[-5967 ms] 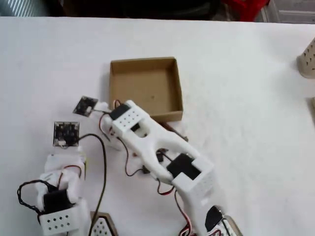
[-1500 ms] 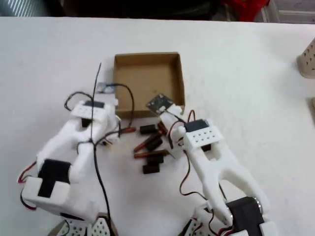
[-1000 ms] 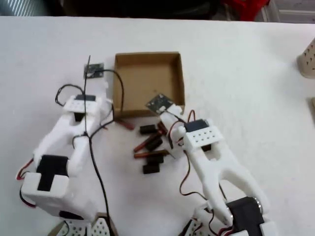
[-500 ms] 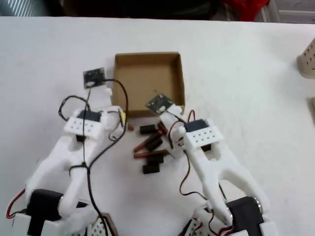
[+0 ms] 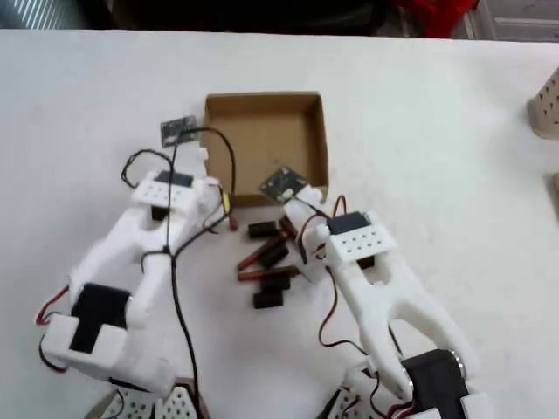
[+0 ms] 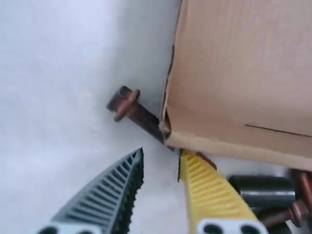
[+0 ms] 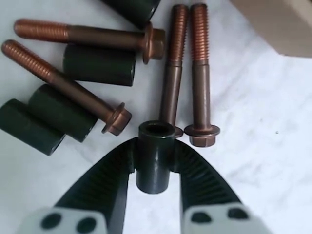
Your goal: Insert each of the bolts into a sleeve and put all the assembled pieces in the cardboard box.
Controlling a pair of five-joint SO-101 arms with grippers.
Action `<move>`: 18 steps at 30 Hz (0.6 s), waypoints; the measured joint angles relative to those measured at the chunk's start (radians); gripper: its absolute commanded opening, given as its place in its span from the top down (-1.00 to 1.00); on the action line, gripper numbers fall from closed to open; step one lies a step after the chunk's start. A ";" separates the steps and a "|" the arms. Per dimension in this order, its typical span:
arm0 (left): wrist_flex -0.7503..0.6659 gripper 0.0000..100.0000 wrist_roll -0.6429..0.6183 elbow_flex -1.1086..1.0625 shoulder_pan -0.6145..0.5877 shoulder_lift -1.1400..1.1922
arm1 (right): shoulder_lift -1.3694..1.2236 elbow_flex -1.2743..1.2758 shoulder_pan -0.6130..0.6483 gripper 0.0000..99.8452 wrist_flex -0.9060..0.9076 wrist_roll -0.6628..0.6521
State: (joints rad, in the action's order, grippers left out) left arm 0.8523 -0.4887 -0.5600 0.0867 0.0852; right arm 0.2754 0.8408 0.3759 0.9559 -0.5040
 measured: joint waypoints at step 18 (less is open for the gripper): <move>0.086 0.84 -0.092 0.123 -0.092 0.132 | 0.000 0.008 0.002 0.96 -0.003 -0.038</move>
State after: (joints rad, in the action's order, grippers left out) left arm 0.9383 -0.5808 -0.4373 -0.0054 0.2171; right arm 0.2754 0.8485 0.3775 0.9528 -0.5424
